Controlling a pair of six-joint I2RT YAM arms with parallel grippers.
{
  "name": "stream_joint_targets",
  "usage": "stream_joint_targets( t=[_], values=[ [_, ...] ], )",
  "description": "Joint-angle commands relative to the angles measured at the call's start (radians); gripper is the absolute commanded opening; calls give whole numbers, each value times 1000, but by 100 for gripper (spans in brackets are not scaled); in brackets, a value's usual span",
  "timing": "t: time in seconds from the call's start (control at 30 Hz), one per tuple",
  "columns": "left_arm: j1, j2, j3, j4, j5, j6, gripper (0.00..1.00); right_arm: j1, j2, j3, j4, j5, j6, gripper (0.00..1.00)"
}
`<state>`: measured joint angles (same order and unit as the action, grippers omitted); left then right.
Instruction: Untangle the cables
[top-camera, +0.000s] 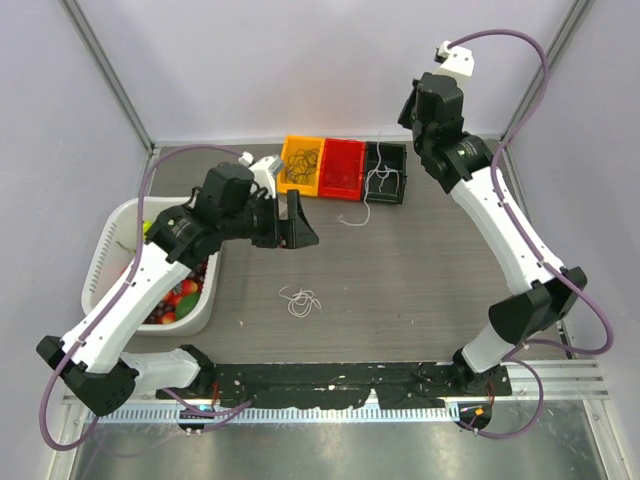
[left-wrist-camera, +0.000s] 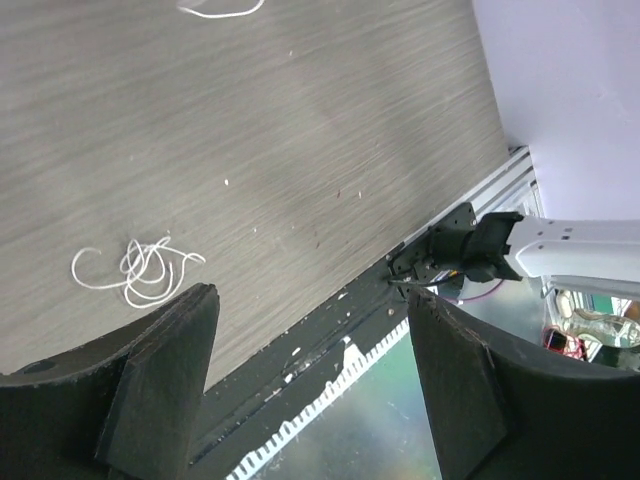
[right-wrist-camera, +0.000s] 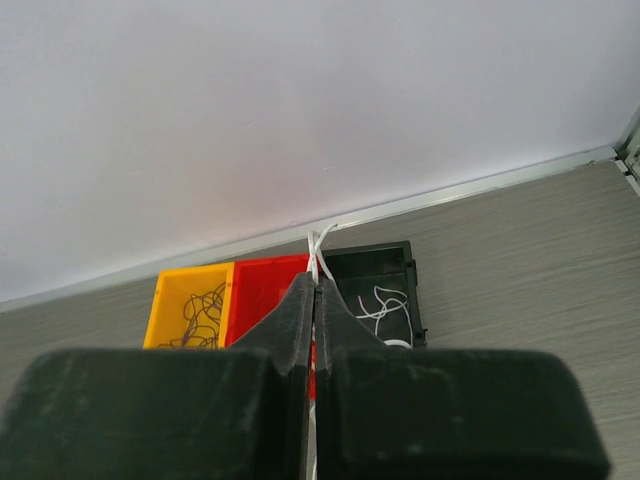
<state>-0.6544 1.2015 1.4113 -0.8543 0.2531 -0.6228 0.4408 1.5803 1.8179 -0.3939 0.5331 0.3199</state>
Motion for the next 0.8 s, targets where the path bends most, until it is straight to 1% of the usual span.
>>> stream_joint_targets(
  t=[0.0, 0.27, 0.43, 0.57, 0.77],
  values=[
    [4, -2, 116, -66, -9, 107, 80, -2, 50, 99, 73, 18, -24, 1],
    [4, 46, 195, -133, -26, 201, 81, -11, 155, 181, 89, 36, -54, 1],
    [4, 72, 235, -175, -25, 235, 81, -31, 205, 156, 148, 16, -64, 1],
    [2, 76, 242, -190, -26, 245, 81, -39, 253, 133, 165, 15, -48, 1],
    [4, 75, 244, -201, -31, 253, 81, -39, 277, 18, 190, 16, -30, 1]
  ],
)
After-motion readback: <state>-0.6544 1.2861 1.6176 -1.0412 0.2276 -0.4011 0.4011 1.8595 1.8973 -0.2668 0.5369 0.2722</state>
